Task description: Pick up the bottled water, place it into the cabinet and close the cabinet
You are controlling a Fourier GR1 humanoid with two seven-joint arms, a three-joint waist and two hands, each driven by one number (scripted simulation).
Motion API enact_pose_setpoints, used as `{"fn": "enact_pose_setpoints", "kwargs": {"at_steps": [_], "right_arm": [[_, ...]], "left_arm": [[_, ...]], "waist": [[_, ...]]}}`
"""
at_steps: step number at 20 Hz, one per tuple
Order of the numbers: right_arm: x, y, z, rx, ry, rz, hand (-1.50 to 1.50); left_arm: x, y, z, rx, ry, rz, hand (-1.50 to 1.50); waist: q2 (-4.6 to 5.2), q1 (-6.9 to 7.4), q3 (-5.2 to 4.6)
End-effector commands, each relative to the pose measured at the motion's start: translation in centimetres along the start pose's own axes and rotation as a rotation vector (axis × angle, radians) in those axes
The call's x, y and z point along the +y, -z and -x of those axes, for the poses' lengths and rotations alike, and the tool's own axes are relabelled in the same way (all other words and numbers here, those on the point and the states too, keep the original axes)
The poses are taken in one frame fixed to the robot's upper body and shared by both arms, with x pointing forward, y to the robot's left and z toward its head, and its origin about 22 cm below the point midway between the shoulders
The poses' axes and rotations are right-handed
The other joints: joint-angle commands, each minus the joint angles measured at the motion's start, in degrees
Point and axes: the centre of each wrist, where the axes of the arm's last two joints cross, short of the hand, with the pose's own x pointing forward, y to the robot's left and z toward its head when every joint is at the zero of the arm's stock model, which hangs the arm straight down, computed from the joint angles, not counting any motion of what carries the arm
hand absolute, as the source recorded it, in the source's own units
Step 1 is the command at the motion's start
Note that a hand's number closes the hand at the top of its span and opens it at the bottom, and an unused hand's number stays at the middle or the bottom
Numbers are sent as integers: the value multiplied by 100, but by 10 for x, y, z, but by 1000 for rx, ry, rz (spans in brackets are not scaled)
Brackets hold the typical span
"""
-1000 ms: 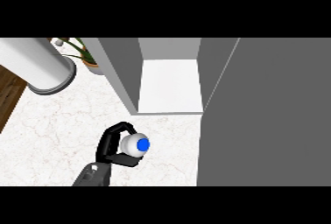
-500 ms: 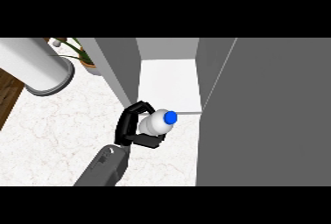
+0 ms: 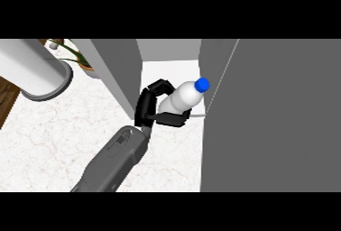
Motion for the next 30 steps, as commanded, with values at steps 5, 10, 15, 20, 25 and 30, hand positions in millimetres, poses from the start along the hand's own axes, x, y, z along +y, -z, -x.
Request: {"fn": "enact_pose_setpoints", "kwargs": {"at_steps": [5,10,15,20,25,30], "right_arm": [[-12,11,-30,-45,43,2,-150],[-8,3,-31,-19,54,-15,-150],[-6,-2,-15,-40,35,-11,-150],[-11,-3,-17,-45,47,-24,-150],[-17,-4,-16,-58,41,-41,-150],[-14,-1,-17,-72,63,-52,-150]], "left_arm": [[-1,45,-20,78,-4,-70,150],[2,54,-17,98,93,-168,150],[10,73,-25,48,306,-288,150],[20,80,-24,62,483,-374,-150],[12,86,-30,37,542,-437,-150],[14,84,-29,-48,422,-336,-150]], "waist": [[79,-50,-1],[58,-94,-2],[80,-180,3],[109,-247,3],[130,-266,2],[168,-227,-11]]}}
